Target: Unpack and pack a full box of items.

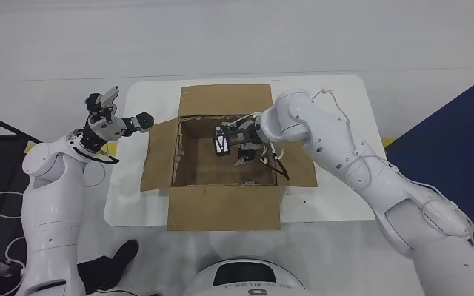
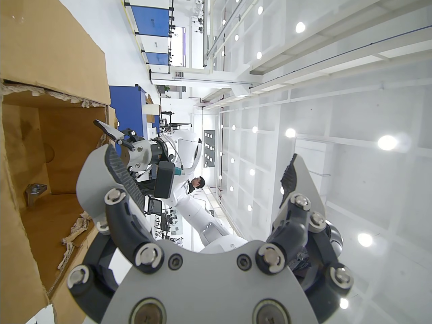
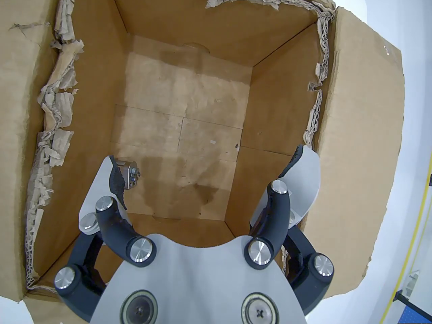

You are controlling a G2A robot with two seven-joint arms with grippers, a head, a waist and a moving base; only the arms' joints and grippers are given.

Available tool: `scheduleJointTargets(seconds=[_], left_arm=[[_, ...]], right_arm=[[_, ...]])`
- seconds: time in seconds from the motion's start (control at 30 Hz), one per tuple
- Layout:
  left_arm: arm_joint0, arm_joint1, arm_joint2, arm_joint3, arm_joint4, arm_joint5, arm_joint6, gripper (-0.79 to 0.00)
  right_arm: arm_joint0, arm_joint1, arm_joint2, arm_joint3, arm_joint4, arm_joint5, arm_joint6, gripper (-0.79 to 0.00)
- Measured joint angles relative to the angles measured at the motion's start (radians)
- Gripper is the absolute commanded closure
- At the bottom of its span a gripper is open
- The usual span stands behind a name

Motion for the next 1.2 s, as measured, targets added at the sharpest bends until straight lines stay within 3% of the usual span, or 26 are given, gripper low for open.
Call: scheduleJointTargets(seconds=[0.33, 0.6, 0.7, 1.07, 1.2], left_arm=[[0.000, 0.000, 0.000, 0.000, 0.000, 0.000, 0.000, -0.785], [0.000, 0.000, 0.000, 0.000, 0.000, 0.000, 0.000, -0.785], [0.000, 0.000, 0.000, 0.000, 0.000, 0.000, 0.000, -0.785], [0.000, 0.000, 0.000, 0.000, 0.000, 0.000, 0.000, -0.785], [0.000, 0.000, 0.000, 0.000, 0.000, 0.000, 0.000, -0.785]], right_arm=[[-0.018, -0.003, -0.021, -0.007, -0.014, 0.025, 0.017, -0.785], [-0.016, -0.016, -0.089, 0.014, 0.027, 0.073, 0.139, -0.785], [0.004, -0.023, -0.126, 0.038, 0.068, 0.105, 0.170, -0.708], [0.094, -0.058, -0.282, 0.191, 0.284, 0.200, 0.265, -0.625], [0.123, -0.065, -0.346, 0.225, 0.327, 0.205, 0.270, -0.560]])
